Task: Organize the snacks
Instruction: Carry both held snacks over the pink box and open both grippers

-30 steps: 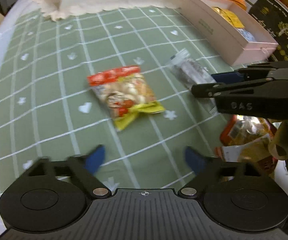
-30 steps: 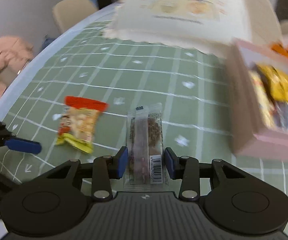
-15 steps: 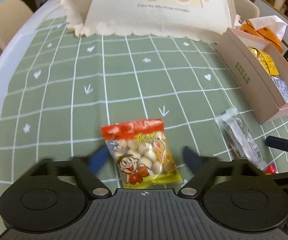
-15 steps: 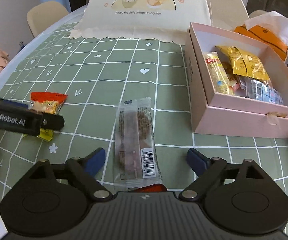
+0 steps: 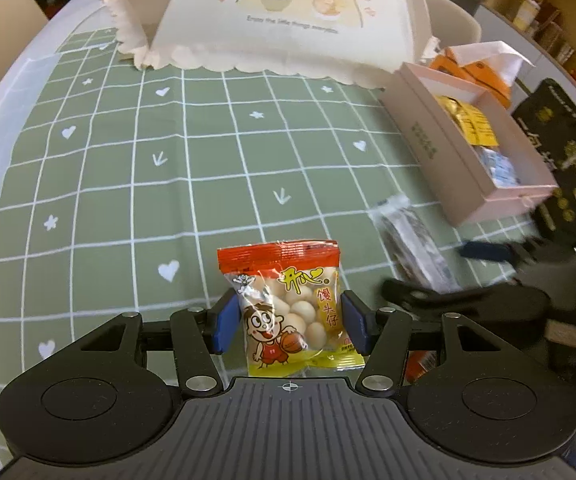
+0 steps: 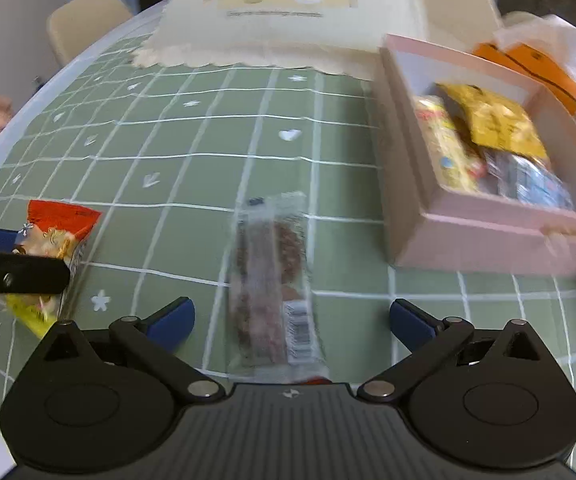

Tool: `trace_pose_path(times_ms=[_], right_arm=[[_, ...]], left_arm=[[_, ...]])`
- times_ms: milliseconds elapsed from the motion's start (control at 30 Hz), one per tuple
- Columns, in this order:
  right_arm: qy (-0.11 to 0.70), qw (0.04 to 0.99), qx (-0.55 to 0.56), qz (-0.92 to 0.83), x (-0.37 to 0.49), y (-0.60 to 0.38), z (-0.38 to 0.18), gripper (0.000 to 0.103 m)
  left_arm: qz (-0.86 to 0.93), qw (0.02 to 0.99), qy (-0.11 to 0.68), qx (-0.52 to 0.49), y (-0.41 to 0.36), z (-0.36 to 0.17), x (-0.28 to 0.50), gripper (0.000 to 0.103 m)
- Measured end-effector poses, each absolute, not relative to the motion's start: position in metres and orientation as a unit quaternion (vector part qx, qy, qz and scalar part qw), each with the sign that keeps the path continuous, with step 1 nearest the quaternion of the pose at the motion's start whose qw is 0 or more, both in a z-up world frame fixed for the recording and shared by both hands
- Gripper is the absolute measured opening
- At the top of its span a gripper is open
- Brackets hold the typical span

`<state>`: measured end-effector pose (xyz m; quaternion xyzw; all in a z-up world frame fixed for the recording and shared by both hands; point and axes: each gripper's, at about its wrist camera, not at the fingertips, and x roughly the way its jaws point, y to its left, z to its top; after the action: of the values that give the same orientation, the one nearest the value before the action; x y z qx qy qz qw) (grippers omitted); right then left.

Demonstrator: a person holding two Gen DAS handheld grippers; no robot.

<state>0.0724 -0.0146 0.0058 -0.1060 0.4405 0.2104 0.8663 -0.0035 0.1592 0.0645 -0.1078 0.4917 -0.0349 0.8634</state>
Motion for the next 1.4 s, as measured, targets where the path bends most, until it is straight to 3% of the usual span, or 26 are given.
trace_pose_path(times_ms=[67,167,233,433,633,867,1067,1200,1333,1400], right_arm=[[0.434,0.863,-0.116,0.231,0.076,-0.007,0.009,0.092],[0.427,0.859,-0.129,0.253,0.078,0.005,0.016,0.064],[0.429,0.854,-0.133,0.262,0.078,0.009,0.020,0.040],[0.426,0.861,-0.115,0.254,0.059,-0.005,0.042,0.037],[0.388,0.889,-0.058,0.234,0.024,-0.057,0.106,0.035],[0.275,0.947,-0.017,0.166,0.000,-0.130,0.211,0.035],[0.222,0.969,-0.019,0.111,0.001,-0.166,0.248,0.035],[0.230,0.969,-0.014,0.095,0.011,-0.183,0.243,0.035],[0.262,0.962,0.001,0.077,0.024,-0.200,0.224,0.035],[0.276,0.959,0.004,0.067,0.023,-0.209,0.213,0.035]], left_arm=[[-0.041,0.862,0.492,-0.110,0.157,0.067,-0.008,0.060],[-0.050,0.861,0.494,-0.110,0.155,0.069,-0.014,0.060],[-0.058,0.859,0.497,-0.109,0.153,0.069,-0.016,0.060],[-0.076,0.856,0.500,-0.107,0.146,0.071,-0.021,0.060],[-0.144,0.844,0.505,-0.109,0.129,0.080,-0.022,0.060],[-0.241,0.891,0.373,-0.097,0.106,0.177,0.010,0.060],[-0.256,0.921,0.279,-0.093,0.070,0.226,0.091,0.060],[-0.259,0.914,0.297,-0.096,0.032,0.206,0.151,0.061],[-0.243,0.873,0.411,-0.099,0.004,0.118,0.206,0.059],[-0.229,0.867,0.419,-0.140,0.008,0.092,0.209,0.059]])
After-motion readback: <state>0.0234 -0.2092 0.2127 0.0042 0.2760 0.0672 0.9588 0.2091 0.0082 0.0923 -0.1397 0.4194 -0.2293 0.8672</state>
